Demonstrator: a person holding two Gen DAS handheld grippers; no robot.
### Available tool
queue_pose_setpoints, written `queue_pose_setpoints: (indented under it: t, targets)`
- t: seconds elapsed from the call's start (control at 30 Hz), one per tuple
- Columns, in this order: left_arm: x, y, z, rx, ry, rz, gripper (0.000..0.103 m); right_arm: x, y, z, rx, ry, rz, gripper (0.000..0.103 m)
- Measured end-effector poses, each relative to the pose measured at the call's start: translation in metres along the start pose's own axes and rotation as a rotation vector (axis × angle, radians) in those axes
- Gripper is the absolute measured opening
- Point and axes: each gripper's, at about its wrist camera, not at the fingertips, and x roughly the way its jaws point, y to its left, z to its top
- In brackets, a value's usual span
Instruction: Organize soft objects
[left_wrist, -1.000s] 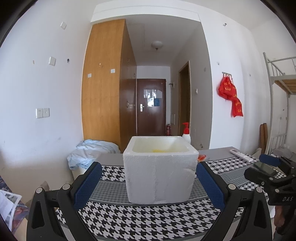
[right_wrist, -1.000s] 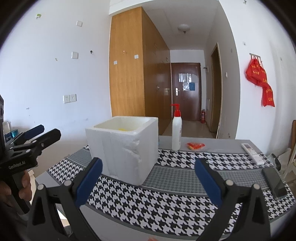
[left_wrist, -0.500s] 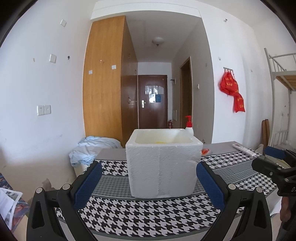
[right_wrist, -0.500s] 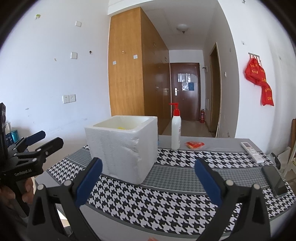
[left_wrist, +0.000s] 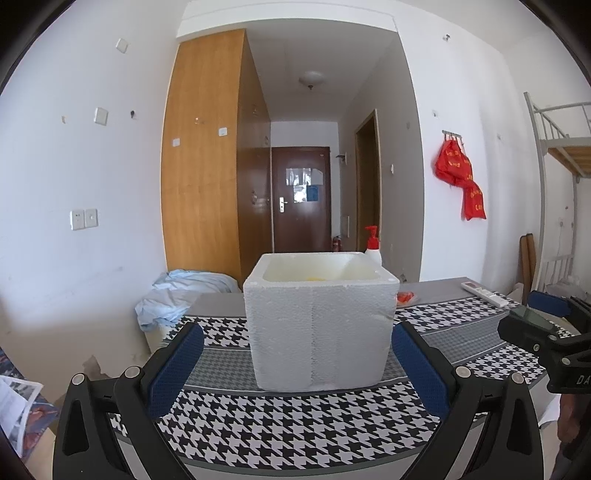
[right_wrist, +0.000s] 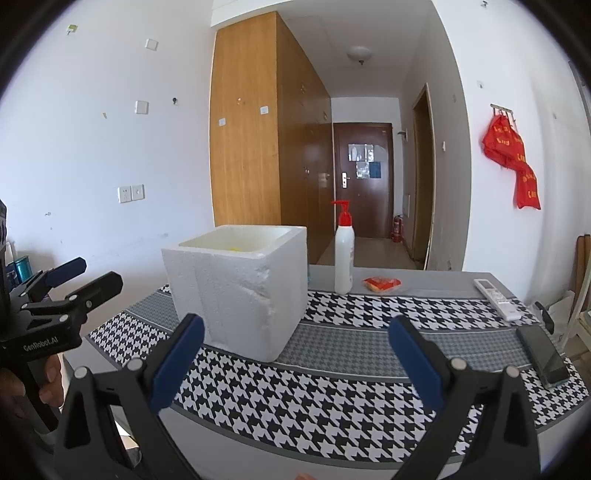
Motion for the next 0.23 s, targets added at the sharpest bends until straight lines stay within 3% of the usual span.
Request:
queue_pose_setpoints:
  t: [0.23]
  targets:
    - [0.0006,0.0011,0.0008,-0.005,0.003,-0.006,0.102,0.0006,0.0004,0.0004,-0.003,0.002,0.004,0.101]
